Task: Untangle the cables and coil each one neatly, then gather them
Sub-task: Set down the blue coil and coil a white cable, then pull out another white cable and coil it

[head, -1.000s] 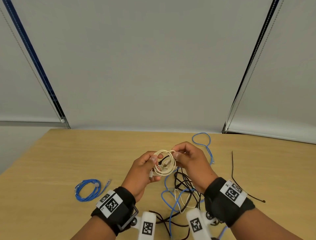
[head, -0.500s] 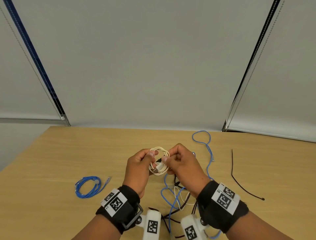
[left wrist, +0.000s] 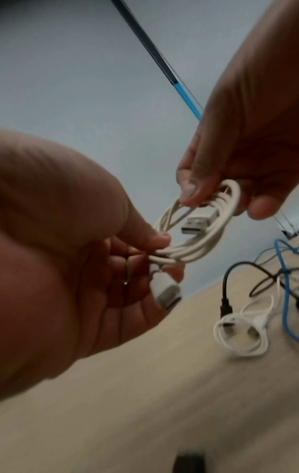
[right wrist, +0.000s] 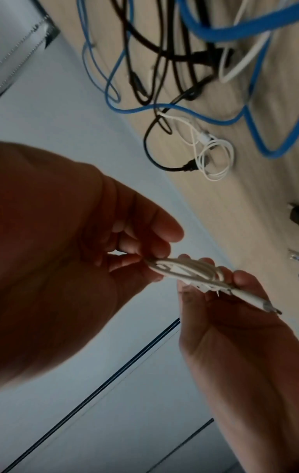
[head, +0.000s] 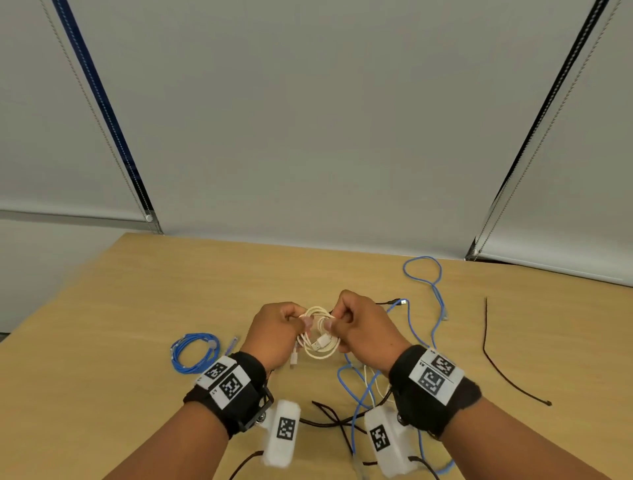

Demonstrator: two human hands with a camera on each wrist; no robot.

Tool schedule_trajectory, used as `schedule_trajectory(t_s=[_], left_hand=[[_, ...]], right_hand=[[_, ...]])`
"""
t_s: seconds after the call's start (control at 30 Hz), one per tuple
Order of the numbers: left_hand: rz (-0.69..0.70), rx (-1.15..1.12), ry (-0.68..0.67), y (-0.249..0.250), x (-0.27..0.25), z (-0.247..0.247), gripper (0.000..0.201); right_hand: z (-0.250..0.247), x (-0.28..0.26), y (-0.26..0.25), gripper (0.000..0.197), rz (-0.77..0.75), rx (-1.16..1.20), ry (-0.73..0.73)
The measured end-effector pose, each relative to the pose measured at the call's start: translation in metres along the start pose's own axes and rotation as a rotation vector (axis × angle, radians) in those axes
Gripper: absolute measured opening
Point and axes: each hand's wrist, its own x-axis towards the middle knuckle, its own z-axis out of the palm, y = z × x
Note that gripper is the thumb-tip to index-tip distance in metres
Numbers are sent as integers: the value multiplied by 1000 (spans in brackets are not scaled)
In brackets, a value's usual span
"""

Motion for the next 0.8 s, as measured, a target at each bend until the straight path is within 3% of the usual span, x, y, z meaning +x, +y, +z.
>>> schedule_trajectory(t_s=[0.13, 0.27, 0.33, 0.47, 0.5, 0.57, 0.67, 0.8], left_hand=[[-52, 93, 74, -22, 0, -21, 10], [-160, 79, 246, -48, 9, -60, 14], [-231, 89, 333, -63, 13, -80, 11], [-323, 266, 398, -92, 17, -106, 5], [-336, 296, 396, -97, 17, -108, 1], [-356, 319, 396, -105, 16, -109, 15], [-311, 307, 409, -104, 14, -107, 33], [-166, 295, 396, -84, 11, -94, 33]], right_hand=[[11, 10, 6, 4, 126, 174, -170], [8, 29, 17, 16, 277, 123, -61], [6, 39, 22, 18, 322, 9, -45], [20, 58, 33, 24, 406, -325, -236], [26, 62, 36, 25, 386, -457, -279], [39, 67, 42, 28, 307, -742, -347], [53, 70, 55, 30, 216, -923, -377], [57, 69, 68, 31, 221, -984, -380]])
